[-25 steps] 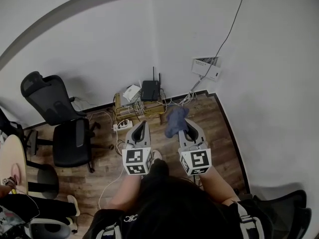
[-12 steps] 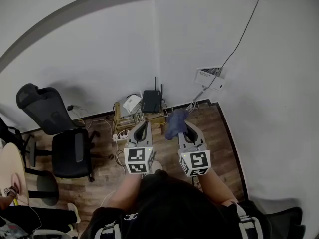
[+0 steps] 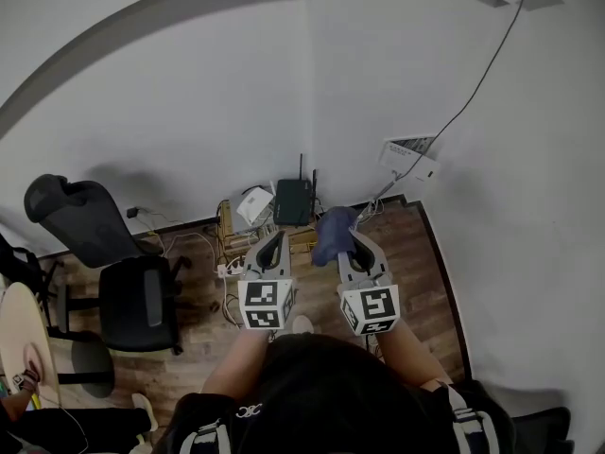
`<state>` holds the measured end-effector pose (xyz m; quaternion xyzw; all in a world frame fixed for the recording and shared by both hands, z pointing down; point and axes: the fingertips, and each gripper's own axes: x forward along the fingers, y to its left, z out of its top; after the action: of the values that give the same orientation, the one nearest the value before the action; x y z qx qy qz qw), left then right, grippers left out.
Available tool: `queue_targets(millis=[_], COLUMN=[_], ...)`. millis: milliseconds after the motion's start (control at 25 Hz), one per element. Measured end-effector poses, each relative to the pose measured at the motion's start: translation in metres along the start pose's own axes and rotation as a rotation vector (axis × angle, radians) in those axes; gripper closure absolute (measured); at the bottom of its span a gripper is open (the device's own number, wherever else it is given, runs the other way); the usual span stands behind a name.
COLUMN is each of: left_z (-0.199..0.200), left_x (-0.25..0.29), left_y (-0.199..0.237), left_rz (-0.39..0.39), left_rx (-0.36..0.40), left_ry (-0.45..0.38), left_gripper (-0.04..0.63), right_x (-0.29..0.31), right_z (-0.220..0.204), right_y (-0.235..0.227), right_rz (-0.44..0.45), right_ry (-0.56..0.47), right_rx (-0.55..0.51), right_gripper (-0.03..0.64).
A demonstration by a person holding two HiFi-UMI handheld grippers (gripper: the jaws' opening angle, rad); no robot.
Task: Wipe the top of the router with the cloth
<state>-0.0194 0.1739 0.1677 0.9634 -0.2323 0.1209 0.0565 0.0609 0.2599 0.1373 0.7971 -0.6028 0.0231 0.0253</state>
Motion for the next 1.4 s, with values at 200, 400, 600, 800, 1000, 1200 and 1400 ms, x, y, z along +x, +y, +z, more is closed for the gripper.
queue_targets(millis=[200, 400, 600, 800, 1000, 1200, 1400], left_z=[0.004, 0.007, -0.001, -0.010, -0.009, -0.004, 0.003], left_x=[0.024, 0.044, 0.057, 0.065, 0.081, 0.107, 0.142], left_y=[0.026, 0.051, 0.069, 0.079, 0.097, 0.108, 0.113], left_rz=[-0.013, -0.025, -0.030, -0.038, -0.006, 0.015, 0.044], left_rx=[-0.018, -0.040, -0.063, -0.066, -0.070, -0.063, -0.080], left_ry=[-0.011, -0.023, -0.003, 0.024, 0.029, 0.033, 0.034], left_gripper=[0.595, 0.595, 0.595, 0.595, 0.595, 0.595, 0.595], right_x=[0.036, 0.069, 0.091, 0.112, 0.141, 0.174, 0.209], right_z=[-0.001, 0.002, 0.000, -0.005, -0.004, -0.005, -0.010], right_y=[0.001, 0.005, 0.010, 0.012, 0.010, -0.001, -0.022], right_rz=[-0.010, -0.020, -0.022, -0.010, 0.024, 0.065, 0.122], right_ry=[0.016, 0.014, 0.019, 0.017, 0.001, 0.002, 0.006], right_rx=[-0.029, -0.057, -0.058, -0.059, -0.066, -0.068, -0.072], right_gripper=[0.600, 0.600, 0.600, 0.600, 0.600, 0.600, 0.600])
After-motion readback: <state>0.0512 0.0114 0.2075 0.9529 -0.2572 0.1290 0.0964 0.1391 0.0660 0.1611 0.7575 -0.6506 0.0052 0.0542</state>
